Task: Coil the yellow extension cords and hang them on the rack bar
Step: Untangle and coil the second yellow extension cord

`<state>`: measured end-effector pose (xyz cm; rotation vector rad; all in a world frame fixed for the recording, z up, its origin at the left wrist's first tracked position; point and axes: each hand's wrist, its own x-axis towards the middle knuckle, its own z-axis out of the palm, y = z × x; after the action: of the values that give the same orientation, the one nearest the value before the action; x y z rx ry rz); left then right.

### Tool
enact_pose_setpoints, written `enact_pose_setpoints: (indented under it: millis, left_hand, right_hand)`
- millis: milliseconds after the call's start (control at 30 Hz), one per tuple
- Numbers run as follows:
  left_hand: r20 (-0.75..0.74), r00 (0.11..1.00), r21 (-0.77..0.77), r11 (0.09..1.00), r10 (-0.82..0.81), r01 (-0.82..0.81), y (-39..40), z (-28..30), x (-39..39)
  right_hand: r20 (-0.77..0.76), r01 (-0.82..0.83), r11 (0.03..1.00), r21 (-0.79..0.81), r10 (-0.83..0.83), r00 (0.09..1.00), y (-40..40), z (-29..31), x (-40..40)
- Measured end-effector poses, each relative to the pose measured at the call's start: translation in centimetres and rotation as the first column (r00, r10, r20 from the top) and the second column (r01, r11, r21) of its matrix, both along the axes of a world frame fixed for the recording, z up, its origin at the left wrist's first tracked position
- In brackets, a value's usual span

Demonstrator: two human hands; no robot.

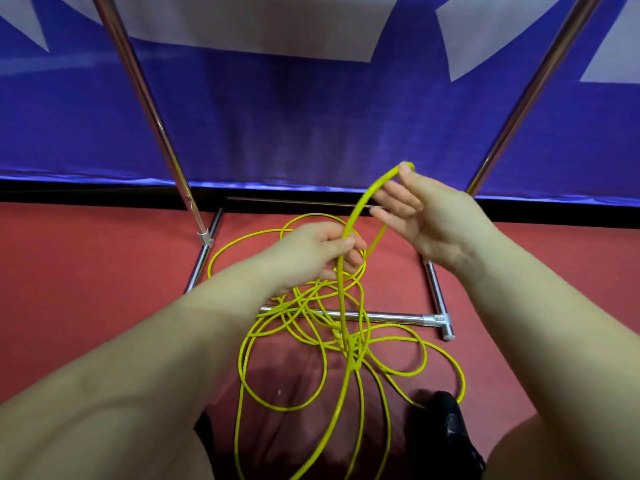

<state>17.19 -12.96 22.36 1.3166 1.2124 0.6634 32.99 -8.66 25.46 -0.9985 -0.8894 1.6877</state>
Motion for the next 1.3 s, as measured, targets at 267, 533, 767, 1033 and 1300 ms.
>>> enact_pose_setpoints:
  millis: [267,533,767,1033,1300]
  left_hand:
    - [0.442,0.813,-0.063,0.917,0.380,-0.394,1.5,2.1,-2.3]
    - [0.125,0.986,-0.105,0.989,0.114,-0.101,0.8,0.3,-1.4]
    - [-0.113,0.989,-0.021,0.996,-0.092,0.090,0.2,-0.5,-0.4]
    - [0.369,0.883,-0.084,0.957,0.290,-0.279,0.9,1.3,-1.5]
    - [0.420,0.862,-0.126,0.959,0.285,-0.256,1.4,1.2,-2.1]
  right_hand:
    - [0.536,-0.551,0.816,-0.173,0.548,0.642,-2.6,-3.8,-1.3]
    - [0.330,-0.224,0.974,0.013,0.207,0.921,-0.9,-0.9,0.1]
    - [-0.006,0.074,0.996,-0.050,-0.074,0.997,0.0,0.3,1.1]
    - [0.572,-0.513,0.844,-0.158,0.502,0.649,-2.8,-3.3,-1.4]
    - [0.506,-0.349,0.935,0.061,0.273,0.819,-1.9,-2.4,-1.7]
